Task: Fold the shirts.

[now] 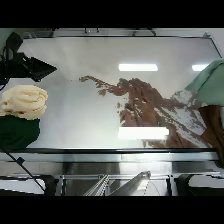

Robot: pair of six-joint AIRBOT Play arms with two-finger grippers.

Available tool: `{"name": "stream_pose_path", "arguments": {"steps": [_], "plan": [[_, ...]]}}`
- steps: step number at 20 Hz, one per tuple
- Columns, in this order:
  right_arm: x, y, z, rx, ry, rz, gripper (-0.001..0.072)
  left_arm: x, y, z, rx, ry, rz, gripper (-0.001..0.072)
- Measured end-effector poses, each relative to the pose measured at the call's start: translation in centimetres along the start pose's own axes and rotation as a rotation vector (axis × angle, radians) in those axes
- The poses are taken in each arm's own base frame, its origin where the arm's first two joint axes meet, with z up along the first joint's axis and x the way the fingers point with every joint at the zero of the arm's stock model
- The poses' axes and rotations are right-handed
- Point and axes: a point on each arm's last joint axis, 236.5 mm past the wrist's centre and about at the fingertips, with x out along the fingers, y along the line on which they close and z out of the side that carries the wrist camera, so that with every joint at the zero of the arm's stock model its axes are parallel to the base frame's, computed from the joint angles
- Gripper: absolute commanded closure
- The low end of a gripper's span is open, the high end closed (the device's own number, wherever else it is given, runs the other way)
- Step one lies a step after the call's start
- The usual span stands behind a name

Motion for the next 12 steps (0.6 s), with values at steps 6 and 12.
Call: {"name": "stream_pose_path", "arguments": {"steps": [6,12], "plan": [[-6.1,-8.8,-0.5,0.137,0.043,-0.314,0.0694,0.0,0.3,0.5,-0.005,-0.021,0.012,0.0693],[-15.6,-18.3,-7.3,0.291,0.140,-0.830,0.0691,0.1,0.2,0.3,0.039,-0.011,0.008,0.0693]]}}
